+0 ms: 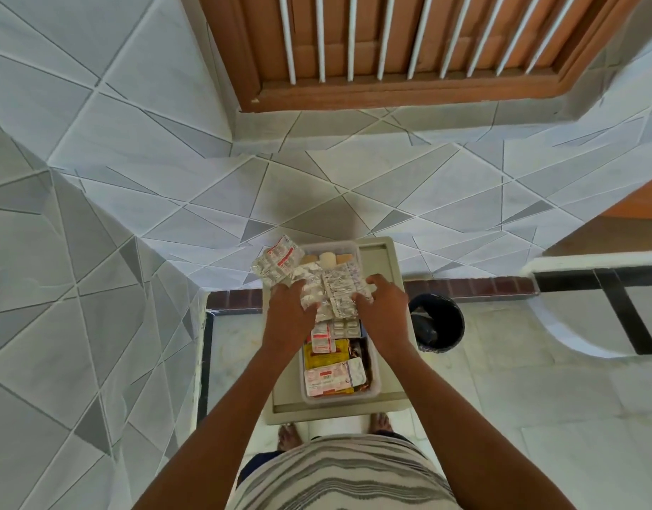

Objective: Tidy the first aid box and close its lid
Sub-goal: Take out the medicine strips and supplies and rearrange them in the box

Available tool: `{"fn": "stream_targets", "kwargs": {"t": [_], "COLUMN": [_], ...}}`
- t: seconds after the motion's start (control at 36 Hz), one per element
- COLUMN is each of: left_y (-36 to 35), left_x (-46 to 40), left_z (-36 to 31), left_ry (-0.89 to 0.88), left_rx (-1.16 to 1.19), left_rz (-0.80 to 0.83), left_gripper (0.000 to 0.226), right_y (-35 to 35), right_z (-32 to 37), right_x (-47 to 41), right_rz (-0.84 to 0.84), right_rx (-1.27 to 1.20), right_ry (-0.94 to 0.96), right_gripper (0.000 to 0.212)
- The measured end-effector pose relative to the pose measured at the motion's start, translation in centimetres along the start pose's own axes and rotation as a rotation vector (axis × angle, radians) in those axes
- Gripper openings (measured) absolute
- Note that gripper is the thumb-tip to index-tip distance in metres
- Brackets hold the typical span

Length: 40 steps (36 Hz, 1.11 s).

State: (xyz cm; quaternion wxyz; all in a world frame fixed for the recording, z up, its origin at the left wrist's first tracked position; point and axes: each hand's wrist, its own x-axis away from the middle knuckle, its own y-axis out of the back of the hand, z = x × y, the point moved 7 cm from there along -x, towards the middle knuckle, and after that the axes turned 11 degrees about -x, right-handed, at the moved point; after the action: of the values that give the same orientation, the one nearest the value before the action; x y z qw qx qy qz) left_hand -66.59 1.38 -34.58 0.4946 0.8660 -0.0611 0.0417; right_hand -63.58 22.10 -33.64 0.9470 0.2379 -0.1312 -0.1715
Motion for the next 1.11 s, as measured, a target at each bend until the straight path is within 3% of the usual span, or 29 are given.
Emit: {"fn": "stream_targets", "kwargs": {"t": [0.36, 0.47, 0.58, 0.78, 0.94, 1.11], "left_y": [0.3, 0.1, 0.2, 0.5, -0.5, -0.6], "left_x": [0.1, 1.1, 2.0, 2.7, 3.0, 3.1], "left_z": [-0.7, -0.6, -0.9, -2.0, -0.7, -0.5], "left_ry": [-0.110, -0.115, -0.152, -0.313, -0.310, -0.334], "left_rx": [-0.098, -0.151, -0.213, -0.491, -0.568, -0.640], "left_rz": [0.284, 0.319, 0.322, 0.225, 0.401, 0.410], "left_gripper": [0.047, 0.049, 0.053, 0.053, 0.064, 0.070], "right_y": [-0.6, -0.8, -1.9, -3.3, -3.1, -3.5], "right_z": [-1.4, -1.2, -0.2, -0.4, 0.4, 1.0], "right_x": [0.9, 1.2, 1.6, 1.4, 0.9, 0.3], "right_rz": [0.134, 0.151, 0.282, 0.540, 0.558, 0.588], "right_rx": [0.230, 0.398, 0.524, 0.592, 0.725, 0.838], "right_ry": [0.065, 0.299, 0.476, 0.427, 0.418, 0.383], "right_gripper": [0.052, 0.068, 0.058, 0.066, 0.068, 0.070]}}
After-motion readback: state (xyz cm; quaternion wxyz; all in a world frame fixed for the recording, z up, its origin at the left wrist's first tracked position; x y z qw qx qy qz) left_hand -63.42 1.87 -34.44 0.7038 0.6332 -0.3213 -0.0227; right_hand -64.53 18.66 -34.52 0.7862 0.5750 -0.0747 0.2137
